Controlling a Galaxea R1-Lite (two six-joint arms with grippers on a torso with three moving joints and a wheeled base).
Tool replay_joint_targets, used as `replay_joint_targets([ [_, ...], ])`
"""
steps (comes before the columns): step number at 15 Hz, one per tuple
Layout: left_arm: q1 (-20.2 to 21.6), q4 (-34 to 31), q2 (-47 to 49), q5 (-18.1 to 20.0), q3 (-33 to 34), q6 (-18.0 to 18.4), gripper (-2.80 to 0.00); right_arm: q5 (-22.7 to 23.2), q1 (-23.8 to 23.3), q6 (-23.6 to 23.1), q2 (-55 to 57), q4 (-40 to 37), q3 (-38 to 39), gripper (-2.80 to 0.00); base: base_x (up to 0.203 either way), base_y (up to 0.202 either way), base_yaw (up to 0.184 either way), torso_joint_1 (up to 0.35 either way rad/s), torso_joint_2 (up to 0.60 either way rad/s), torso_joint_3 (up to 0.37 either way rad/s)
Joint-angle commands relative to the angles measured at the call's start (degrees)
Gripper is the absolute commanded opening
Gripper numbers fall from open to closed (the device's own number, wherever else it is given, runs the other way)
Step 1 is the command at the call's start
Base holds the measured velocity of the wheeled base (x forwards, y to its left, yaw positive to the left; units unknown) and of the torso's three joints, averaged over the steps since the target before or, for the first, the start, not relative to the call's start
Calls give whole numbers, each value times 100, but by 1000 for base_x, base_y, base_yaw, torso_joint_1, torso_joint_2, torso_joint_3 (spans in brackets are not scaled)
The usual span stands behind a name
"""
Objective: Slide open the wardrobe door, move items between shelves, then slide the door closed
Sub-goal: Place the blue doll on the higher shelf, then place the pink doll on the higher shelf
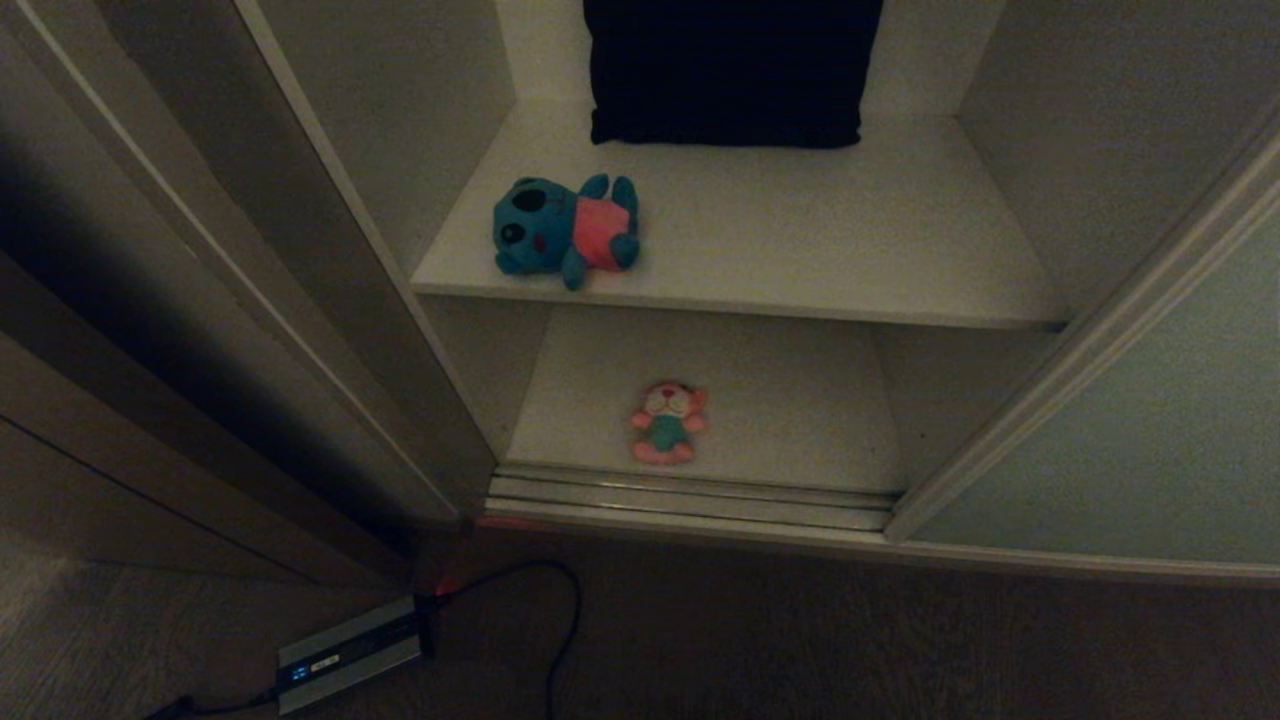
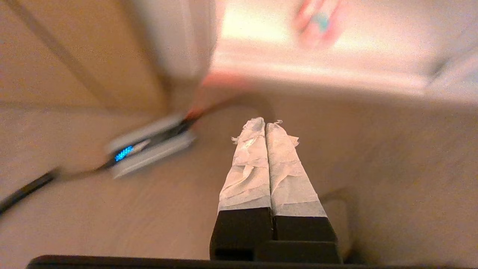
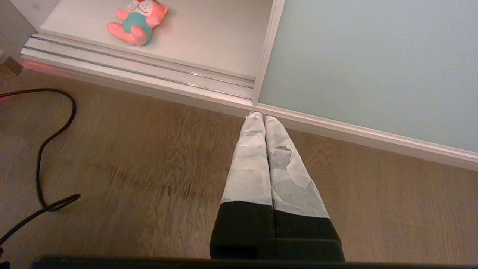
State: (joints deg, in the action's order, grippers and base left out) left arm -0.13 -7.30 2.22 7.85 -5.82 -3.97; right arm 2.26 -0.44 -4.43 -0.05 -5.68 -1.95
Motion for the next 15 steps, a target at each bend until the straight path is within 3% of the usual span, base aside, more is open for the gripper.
replay_joint_targets([
  [1, -4, 419, -213, -73, 270, 56, -280, 3, 0, -5, -4, -4, 2, -280, 0, 0, 0, 0, 0, 0],
  [3, -4, 670, -213, -649, 461, 908, -280, 3, 0, -5, -4, -4, 2, -280, 0, 0, 0, 0, 0, 0],
  [4, -4, 778, -213, -676, 558, 1137, -280, 3, 0, -5, -4, -4, 2, -280, 0, 0, 0, 0, 0, 0],
  [6, -13, 416, -222, -534, 469, 1072, -280, 3, 0, -5, -4, -4, 7, -280, 0, 0, 0, 0, 0, 0],
  [15, -13, 748, -213, -556, 573, 1021, -280, 3, 0, -5, -13, -4, 2, -280, 0, 0, 0, 0, 0, 0],
])
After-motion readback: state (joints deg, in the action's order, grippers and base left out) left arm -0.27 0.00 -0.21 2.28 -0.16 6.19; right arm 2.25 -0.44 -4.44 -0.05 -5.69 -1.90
